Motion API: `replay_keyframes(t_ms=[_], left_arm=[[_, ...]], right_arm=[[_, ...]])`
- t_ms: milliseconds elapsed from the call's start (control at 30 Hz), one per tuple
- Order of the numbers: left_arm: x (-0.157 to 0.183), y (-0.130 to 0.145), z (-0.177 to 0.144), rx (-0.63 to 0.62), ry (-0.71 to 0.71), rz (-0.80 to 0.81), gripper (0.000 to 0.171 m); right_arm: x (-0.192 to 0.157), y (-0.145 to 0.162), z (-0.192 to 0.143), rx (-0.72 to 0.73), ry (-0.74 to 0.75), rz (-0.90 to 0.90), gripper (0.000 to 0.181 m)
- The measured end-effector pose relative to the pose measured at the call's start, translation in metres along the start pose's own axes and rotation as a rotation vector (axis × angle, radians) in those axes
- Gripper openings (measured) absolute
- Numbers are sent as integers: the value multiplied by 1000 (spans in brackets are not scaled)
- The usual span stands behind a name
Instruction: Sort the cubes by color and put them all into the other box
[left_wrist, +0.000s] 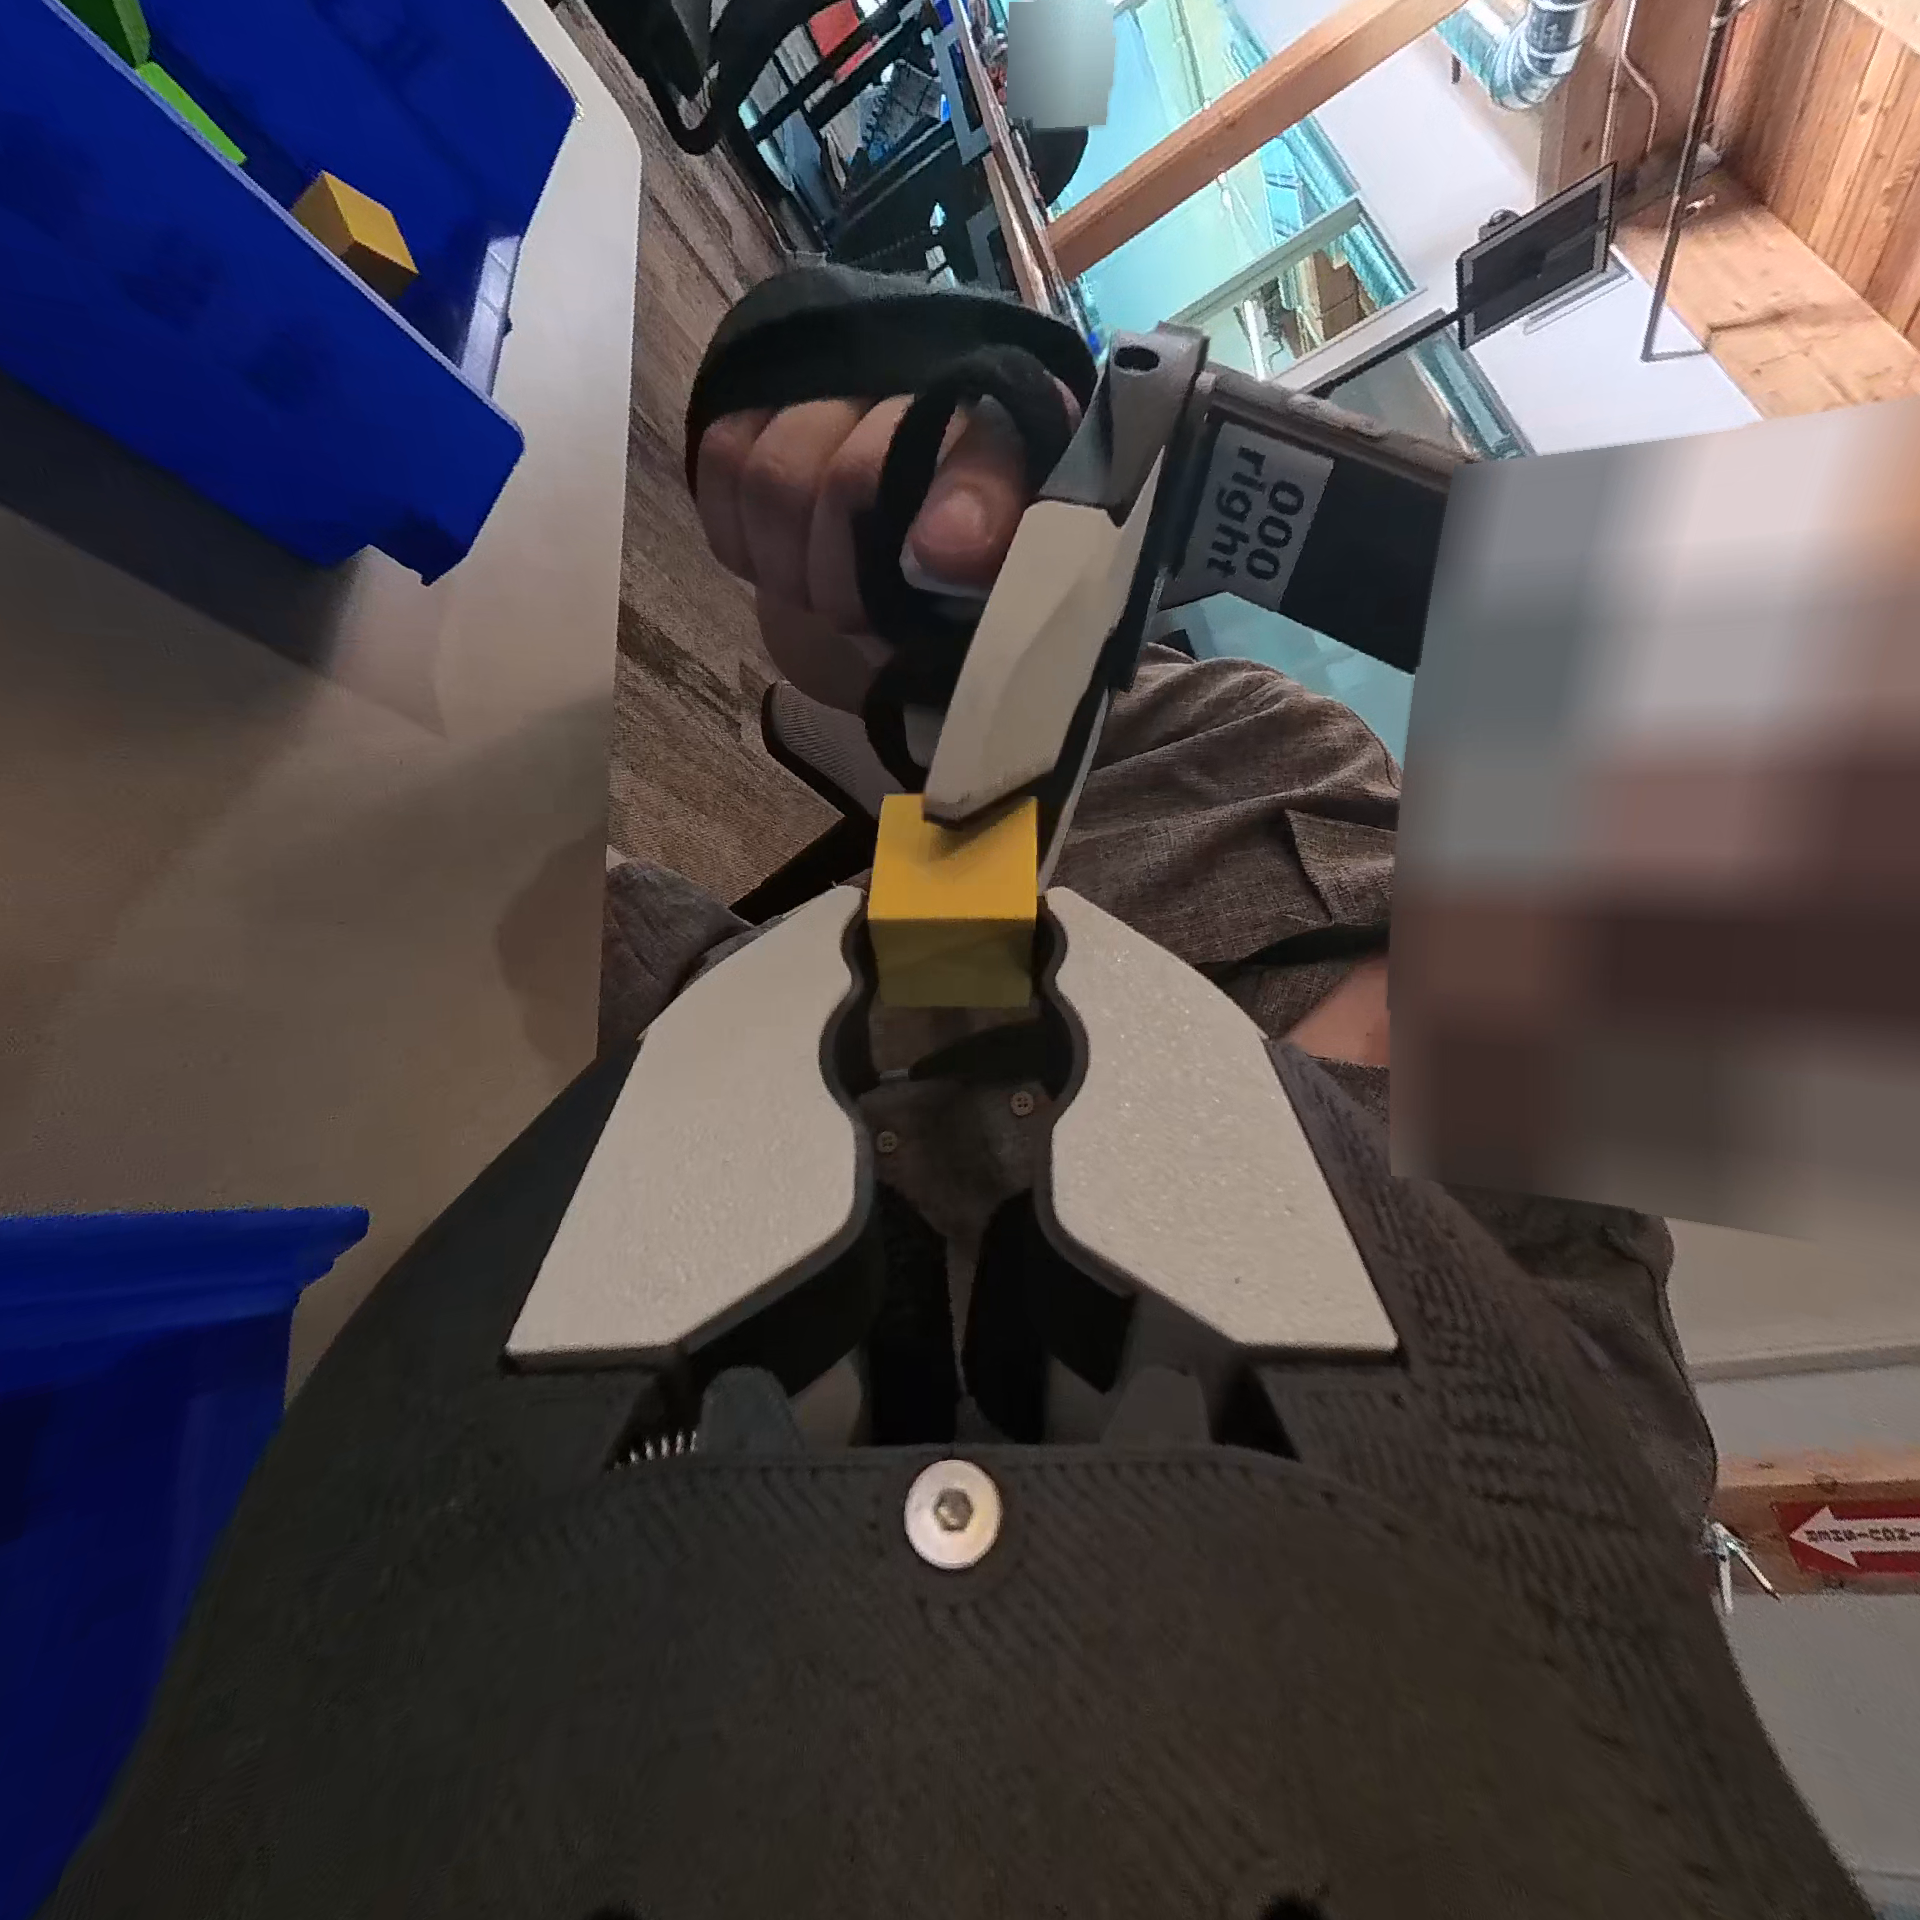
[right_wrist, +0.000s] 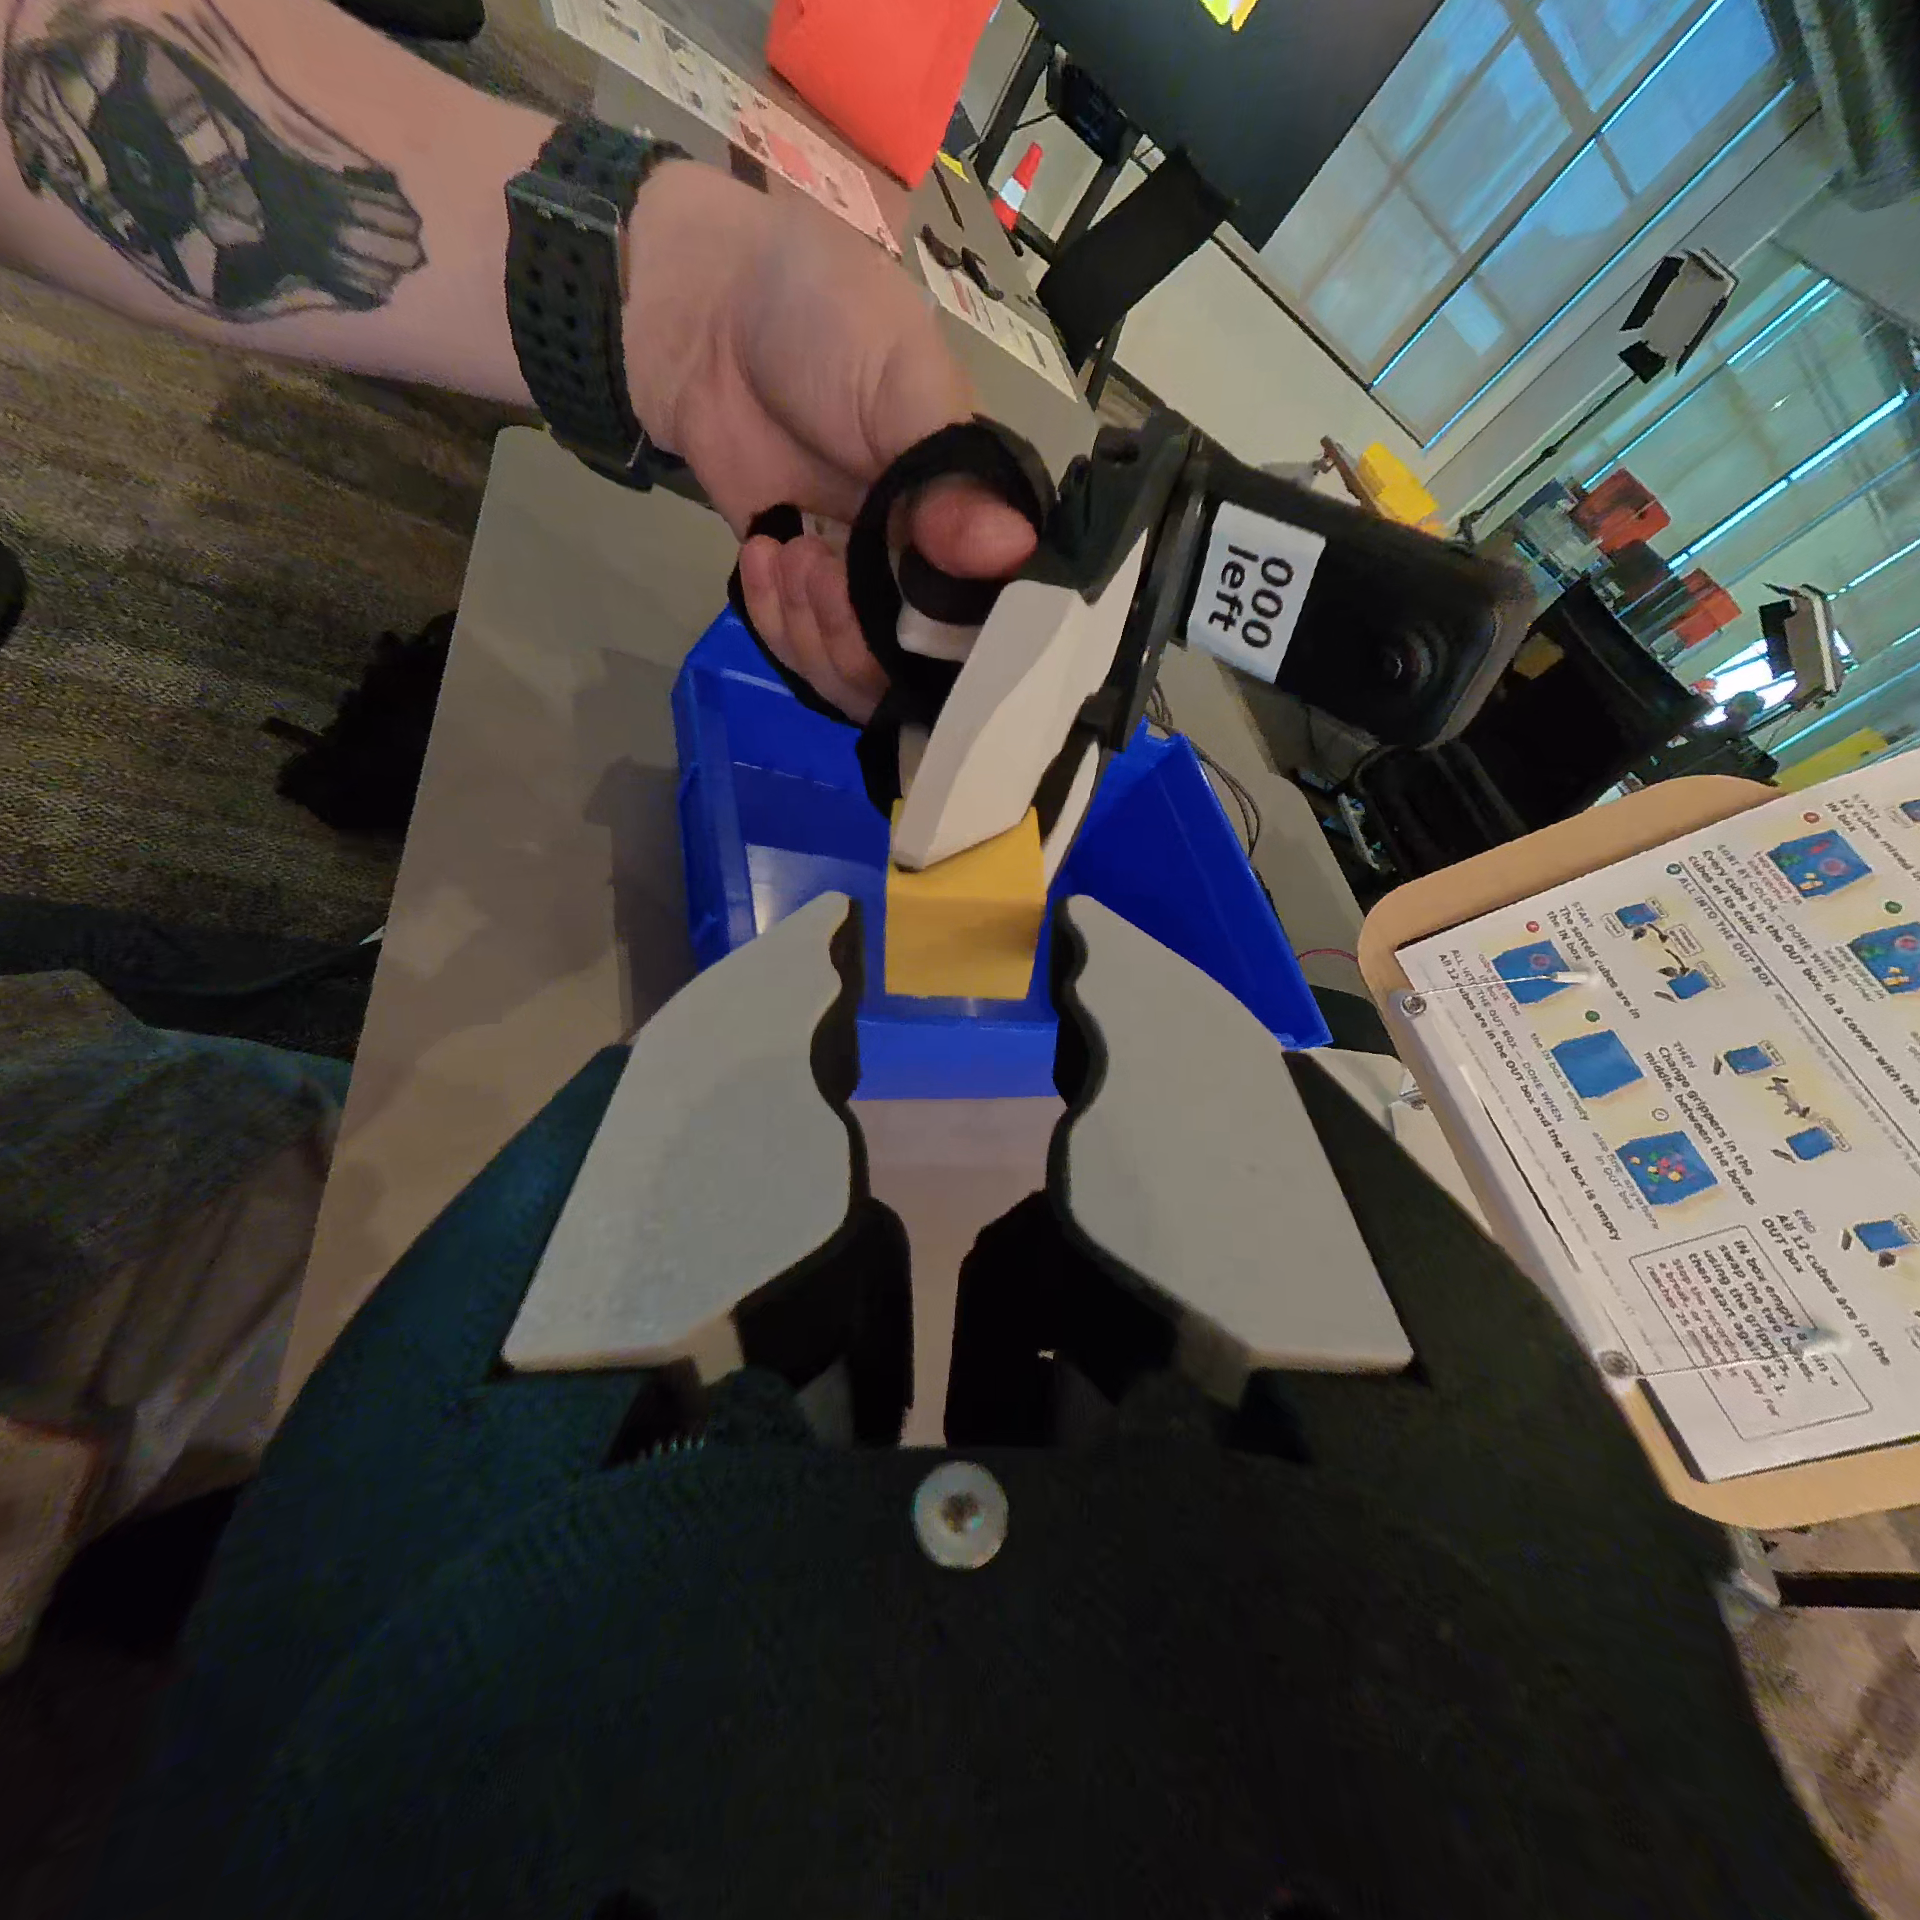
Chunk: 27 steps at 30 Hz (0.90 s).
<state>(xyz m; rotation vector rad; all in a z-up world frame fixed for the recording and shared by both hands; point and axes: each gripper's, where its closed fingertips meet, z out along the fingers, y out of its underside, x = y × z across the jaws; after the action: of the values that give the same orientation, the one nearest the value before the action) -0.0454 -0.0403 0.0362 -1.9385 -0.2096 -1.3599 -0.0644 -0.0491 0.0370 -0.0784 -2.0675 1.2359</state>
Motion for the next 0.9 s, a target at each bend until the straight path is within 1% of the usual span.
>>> replay_keyframes(t_ms=[67, 167, 233, 267, 333, 367, 433, 500, 567, 667, 733, 800, 833, 867, 900], left_arm=[[0, 0, 2, -4, 11, -1, 29], [2, -2, 3, 8, 23, 8, 29], [9, -8, 0, 36, 62, 13, 34], [11, -11, -3, 61, 54, 29, 36], [14, -19, -15, 127, -21, 101, 40], [16, -25, -24, 175, -68, 151, 37], [20, -34, -41, 260, -154, 245, 25], [20, -39, -54, 313, -224, 285, 22], [18, -40, -62, 331, -276, 302, 22], [3, -36, -71, 327, -442, 319, 21], [-5, -32, -74, 322, -531, 321, 22], [-7, -30, -76, 338, -588, 328, 22], [-8, -28, -77, 343, -605, 330, 22], [-9, -27, -78, 348, -626, 331, 22], [-10, -27, -79, 354, -646, 335, 22]], right_arm=[[0, 0, 0, 1, 0, -2, 28], [2, 1, -2, 1, -3, 11, 28], [6, 4, -10, -14, 16, 1, 28], [11, 8, -17, -32, 33, -8, 28], [30, 24, -42, -107, 101, -18, 28], [45, 35, -60, -153, 140, -4, 28], [74, 56, -99, -220, 192, 70, 28], [97, 75, -136, -280, 224, 155, 27], [111, 97, -164, -365, 235, 234, 27], [105, 145, -188, -574, 163, 368, 27], [89, 184, -201, -751, 90, 439, 27], [69, 214, -209, -882, 1, 495, 28], [59, 225, -209, -923, -42, 520, 28], [50, 231, -205, -930, -82, 540, 27], [42, 232, -196, -905, -121, 558, 27]])
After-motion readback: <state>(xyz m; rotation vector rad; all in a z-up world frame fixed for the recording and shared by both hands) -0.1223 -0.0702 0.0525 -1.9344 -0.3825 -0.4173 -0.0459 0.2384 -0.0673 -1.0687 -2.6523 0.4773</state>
